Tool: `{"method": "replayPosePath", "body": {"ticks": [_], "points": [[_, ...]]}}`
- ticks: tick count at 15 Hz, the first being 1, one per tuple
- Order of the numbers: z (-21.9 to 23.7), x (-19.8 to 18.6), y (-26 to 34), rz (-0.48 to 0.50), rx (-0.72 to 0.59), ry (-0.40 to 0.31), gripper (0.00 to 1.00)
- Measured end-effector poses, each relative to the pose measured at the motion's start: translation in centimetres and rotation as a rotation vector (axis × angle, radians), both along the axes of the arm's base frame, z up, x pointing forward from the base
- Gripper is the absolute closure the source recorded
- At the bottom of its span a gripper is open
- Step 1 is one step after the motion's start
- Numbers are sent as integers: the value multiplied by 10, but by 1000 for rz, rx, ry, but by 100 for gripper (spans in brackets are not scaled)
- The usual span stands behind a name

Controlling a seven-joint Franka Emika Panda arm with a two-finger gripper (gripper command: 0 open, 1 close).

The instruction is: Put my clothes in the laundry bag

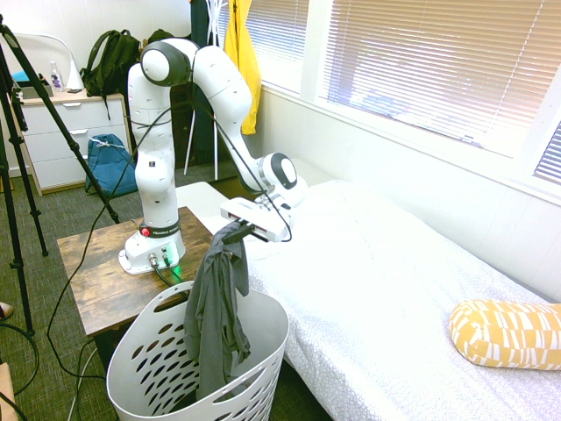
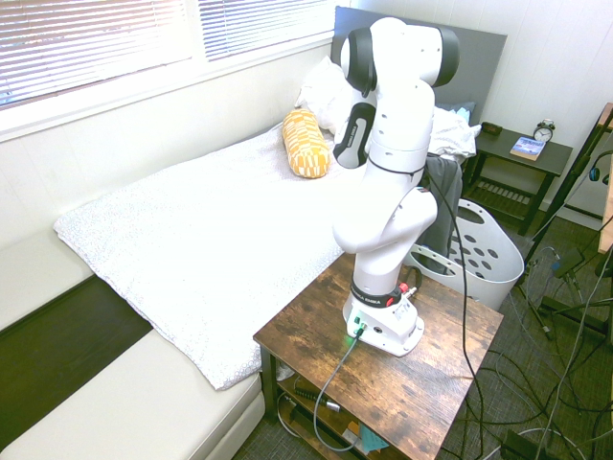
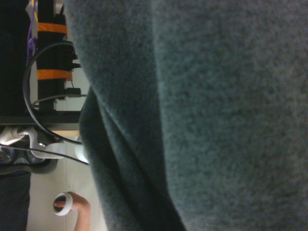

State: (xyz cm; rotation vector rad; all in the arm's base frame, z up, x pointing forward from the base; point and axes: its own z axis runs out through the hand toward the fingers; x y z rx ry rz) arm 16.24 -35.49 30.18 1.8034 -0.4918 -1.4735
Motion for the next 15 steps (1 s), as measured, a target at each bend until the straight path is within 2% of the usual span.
{"method": "replayPosePath", "body": {"ticks": [1, 5, 8, 11, 13, 15], "points": [[-14, -10, -1, -6, -5, -20, 0], [-71, -19, -11, -23, -82, -114, 0], [-98, -19, -30, -30, -125, -181, 0], [-125, -12, -32, -37, -187, -368, 0], [-139, -4, -27, -100, -231, -483, 0], [-142, 9, -26, -190, -272, -567, 0]]}}
